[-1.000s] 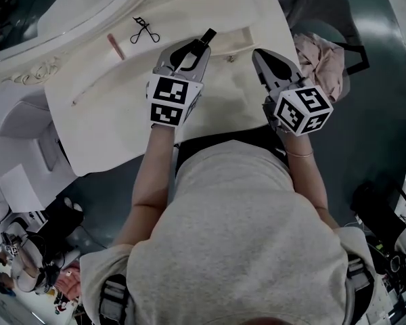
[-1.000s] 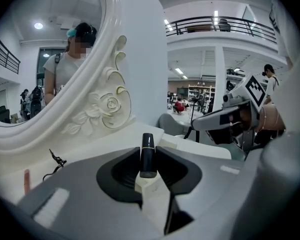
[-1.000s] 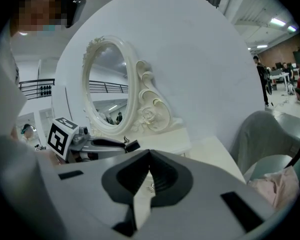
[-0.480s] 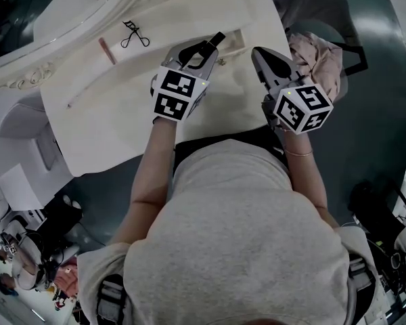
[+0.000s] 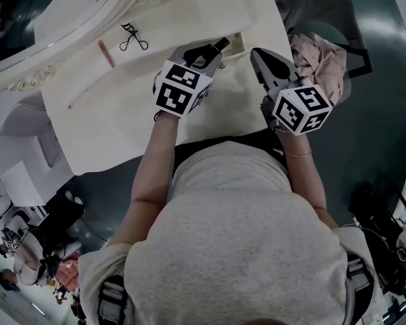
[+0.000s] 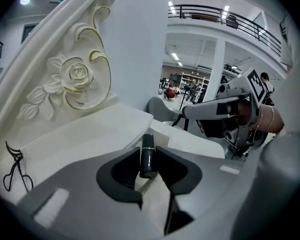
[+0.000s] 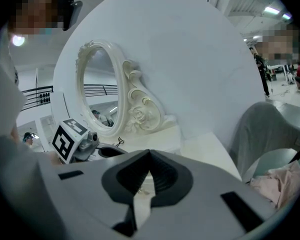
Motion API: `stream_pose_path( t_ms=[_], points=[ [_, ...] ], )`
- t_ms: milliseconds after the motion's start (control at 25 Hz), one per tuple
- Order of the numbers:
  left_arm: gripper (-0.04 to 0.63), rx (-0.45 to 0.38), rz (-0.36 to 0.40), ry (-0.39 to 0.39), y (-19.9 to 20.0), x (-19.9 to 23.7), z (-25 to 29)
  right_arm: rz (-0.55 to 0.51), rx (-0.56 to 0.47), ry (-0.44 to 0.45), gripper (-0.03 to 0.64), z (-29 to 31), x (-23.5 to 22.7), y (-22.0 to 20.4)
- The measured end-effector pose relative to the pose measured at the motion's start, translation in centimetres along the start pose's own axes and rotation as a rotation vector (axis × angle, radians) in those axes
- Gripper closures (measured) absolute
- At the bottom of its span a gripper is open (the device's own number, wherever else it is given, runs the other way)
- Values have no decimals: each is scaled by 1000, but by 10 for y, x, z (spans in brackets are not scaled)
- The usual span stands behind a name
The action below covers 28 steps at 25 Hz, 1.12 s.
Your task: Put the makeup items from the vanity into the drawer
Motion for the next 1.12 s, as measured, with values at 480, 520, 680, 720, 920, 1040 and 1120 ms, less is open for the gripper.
stream_pose_path(
  t_ms=[480, 520, 680, 720, 920, 1040, 1120],
  points=[
    [491, 61, -64, 65, 2, 1, 17, 20, 9, 23, 609, 9, -9, -1],
    [491, 63, -64, 69, 2, 1, 17, 20, 9, 25, 609, 9, -9, -1],
    [489, 71, -59, 90, 1, 0, 17, 22, 11, 29, 609, 10, -10, -1],
    [489, 70, -59, 95, 1, 0, 17, 22, 11, 30, 608, 11, -10, -1],
    [489, 68, -59, 108, 1, 0, 17, 20, 15, 34, 609, 11, -8, -1],
    [489, 66, -58, 106, 1, 0, 17, 18, 8, 36, 609, 9, -6, 0],
    [489, 65, -60, 101, 1, 0, 17, 17, -1, 38, 609, 8, -5, 2]
  ],
)
Point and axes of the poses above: the fingertips, and each gripper's own axes: z forward along the fingers, x to its left, y out of its top, the point moved 5 cm from there along -z, backward along the fingers, and after that the axes turned 6 degrees about x, right-handed, at the moved point
